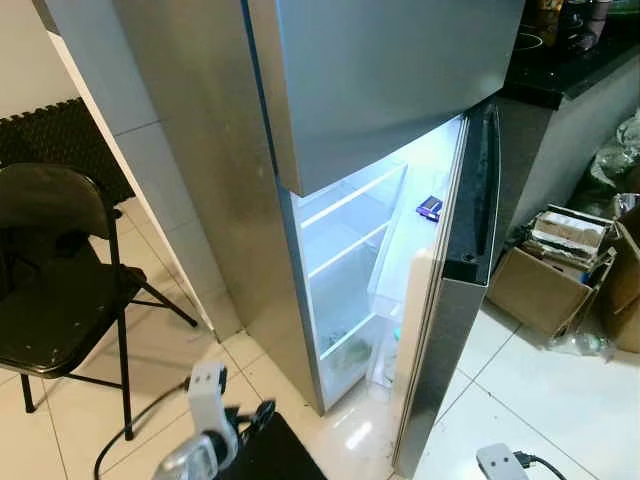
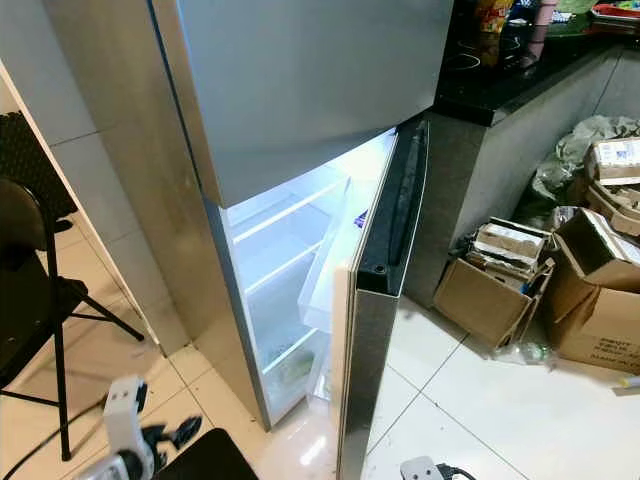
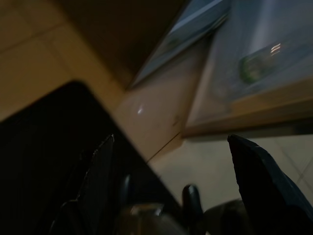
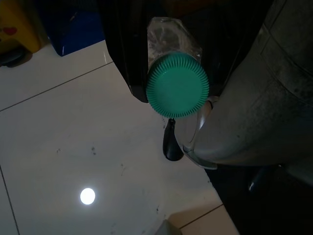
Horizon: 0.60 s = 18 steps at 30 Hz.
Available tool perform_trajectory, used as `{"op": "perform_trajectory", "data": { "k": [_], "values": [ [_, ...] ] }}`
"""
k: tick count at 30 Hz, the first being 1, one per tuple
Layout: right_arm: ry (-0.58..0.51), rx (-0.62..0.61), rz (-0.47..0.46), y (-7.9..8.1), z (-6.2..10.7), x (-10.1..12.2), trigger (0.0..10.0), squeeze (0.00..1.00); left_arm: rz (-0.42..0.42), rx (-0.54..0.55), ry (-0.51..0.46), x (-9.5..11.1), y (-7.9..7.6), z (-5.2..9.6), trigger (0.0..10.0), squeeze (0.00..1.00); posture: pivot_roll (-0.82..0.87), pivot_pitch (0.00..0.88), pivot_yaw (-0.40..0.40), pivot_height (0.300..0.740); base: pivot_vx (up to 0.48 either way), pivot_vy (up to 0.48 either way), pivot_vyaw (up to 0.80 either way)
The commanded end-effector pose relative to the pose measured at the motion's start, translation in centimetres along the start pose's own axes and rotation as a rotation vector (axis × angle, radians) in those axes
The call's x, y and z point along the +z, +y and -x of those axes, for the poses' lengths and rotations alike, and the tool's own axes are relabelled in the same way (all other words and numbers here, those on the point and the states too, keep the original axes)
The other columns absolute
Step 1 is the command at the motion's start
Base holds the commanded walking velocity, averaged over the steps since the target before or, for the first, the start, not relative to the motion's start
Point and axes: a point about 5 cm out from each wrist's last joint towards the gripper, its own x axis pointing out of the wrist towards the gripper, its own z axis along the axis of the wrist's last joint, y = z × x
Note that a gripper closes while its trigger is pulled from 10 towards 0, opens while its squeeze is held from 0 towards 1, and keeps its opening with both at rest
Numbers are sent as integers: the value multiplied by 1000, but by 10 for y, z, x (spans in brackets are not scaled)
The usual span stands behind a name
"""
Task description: Restocking fridge
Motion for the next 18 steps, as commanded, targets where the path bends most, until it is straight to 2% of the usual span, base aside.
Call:
{"op": "perform_trajectory", "data": {
  "k": [1, 7, 13, 18],
  "values": [
    [0, 2, 19, 1, 0, 0, 10000, 0, 26, 44, 34, -11, 2, 2, 10000, 0, -46, 0, 9, 740, 0, 0, 0],
    [-6, 3, 21, 1, 0, 3, 10000, 0, 54, 140, 127, -36, 9, 11, 10000, 0, -47, 0, 9, 740, 0, 0, 0],
    [-2, 7, 22, 1, 0, 3, 10000, 0, 78, 204, 141, -40, 13, 14, 10000, 0, -47, 0, 7, 740, 0, 0, 0],
    [1, 9, 21, 2, 0, 1, 10000, 0, 54, 221, 140, -39, 15, 14, 10000, 0, -48, 0, 8, 740, 0, 0, 0]
  ]
}}
